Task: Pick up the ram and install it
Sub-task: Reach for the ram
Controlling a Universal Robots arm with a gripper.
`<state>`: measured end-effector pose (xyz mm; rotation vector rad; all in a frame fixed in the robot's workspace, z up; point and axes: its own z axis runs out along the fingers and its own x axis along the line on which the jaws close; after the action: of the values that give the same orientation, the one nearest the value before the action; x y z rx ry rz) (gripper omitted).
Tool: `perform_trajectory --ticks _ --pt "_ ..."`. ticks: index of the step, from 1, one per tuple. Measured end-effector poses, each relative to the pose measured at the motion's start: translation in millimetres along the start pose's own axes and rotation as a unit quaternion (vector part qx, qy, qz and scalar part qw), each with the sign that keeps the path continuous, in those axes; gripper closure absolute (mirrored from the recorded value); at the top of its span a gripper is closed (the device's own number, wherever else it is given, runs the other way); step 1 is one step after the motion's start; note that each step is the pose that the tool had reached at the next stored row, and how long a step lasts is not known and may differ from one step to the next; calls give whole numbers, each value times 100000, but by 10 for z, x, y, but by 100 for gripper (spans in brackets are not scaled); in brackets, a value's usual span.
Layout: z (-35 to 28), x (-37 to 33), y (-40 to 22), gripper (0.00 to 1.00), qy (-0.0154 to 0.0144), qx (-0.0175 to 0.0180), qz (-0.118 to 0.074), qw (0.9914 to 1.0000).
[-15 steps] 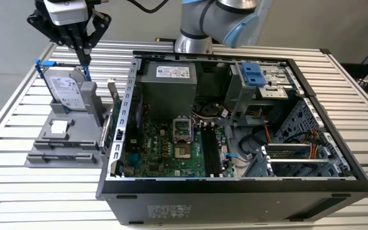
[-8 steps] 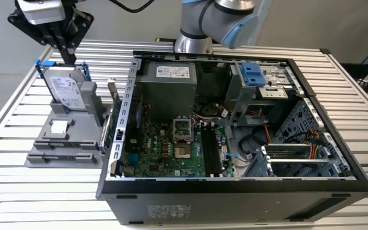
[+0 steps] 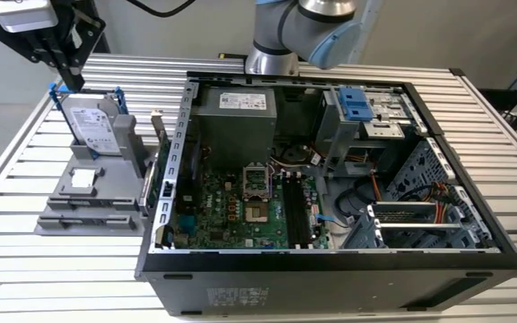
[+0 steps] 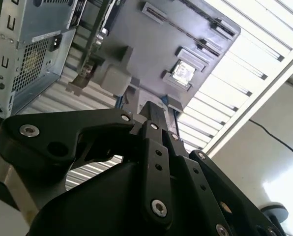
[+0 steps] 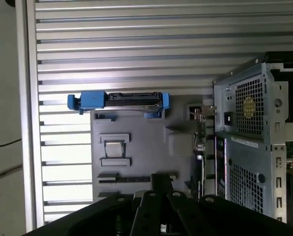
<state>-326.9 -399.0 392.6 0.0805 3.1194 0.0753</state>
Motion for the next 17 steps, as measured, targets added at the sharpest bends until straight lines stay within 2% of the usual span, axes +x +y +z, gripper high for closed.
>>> perform_trajectory --ticks 4,12,17 --pt "-2 110 -5 100 19 -12 -478 99999" --pt "-6 262 -13 100 110 -43 -2364 99972" --pt "-6 280 -15 100 108 -51 -2420 99971"
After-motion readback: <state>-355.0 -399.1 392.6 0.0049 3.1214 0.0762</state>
